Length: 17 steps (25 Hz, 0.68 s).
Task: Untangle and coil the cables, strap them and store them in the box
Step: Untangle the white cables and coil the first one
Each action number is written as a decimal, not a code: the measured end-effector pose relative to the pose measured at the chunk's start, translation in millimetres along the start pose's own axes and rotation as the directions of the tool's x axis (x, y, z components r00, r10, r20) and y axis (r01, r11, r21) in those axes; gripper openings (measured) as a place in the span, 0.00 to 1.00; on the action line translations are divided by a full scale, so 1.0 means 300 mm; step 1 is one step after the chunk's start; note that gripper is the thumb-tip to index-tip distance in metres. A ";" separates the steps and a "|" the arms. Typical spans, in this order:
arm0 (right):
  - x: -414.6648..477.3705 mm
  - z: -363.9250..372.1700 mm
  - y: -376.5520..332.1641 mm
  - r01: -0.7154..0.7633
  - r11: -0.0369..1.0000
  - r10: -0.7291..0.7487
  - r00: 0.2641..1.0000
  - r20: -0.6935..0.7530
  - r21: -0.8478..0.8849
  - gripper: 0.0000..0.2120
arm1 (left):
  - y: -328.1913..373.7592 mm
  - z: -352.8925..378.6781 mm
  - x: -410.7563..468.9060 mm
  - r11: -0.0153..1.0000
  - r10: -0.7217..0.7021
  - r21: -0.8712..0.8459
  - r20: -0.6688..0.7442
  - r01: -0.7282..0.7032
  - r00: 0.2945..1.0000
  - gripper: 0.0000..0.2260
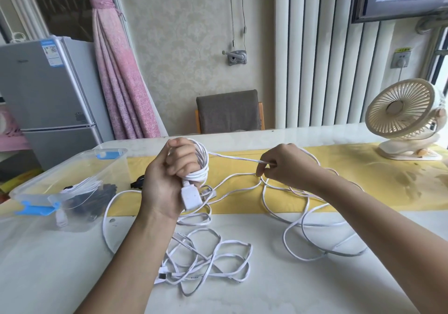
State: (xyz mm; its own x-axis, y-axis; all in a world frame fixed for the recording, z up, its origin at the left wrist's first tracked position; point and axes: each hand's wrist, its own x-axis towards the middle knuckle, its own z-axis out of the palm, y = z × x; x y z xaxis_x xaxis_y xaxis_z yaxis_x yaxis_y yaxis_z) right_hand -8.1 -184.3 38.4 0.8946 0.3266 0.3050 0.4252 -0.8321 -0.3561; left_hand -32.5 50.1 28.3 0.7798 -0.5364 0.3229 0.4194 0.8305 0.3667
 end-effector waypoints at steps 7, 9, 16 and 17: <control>-0.037 0.017 -0.057 0.225 0.971 -0.237 0.922 0.307 0.074 0.07 | 0.039 -0.013 0.032 0.647 0.640 0.660 -0.199 -0.381 0.742 0.13; -0.049 0.019 -0.081 0.248 0.965 -0.264 0.901 0.344 0.090 0.06 | 0.060 -0.028 0.035 0.444 0.755 0.833 -0.150 -0.330 0.638 0.14; -0.077 -0.019 -0.139 0.260 0.943 -0.327 0.840 0.433 0.208 0.05 | 0.018 -0.127 0.020 -0.611 0.579 0.744 0.187 0.270 0.793 0.17; -0.076 -0.036 -0.139 0.241 0.934 -0.336 0.840 0.426 0.263 0.05 | 0.014 -0.128 0.017 -0.645 0.546 0.699 0.139 0.308 0.826 0.18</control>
State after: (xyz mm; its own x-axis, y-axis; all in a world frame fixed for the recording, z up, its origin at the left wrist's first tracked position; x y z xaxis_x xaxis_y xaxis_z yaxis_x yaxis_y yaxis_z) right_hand -47.8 -161.9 55.7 0.6668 0.7453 -0.0007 0.6488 -0.5810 -0.4914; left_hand -9.0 56.7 -2.0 0.8085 -0.0107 0.5884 -0.3551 -0.8063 0.4732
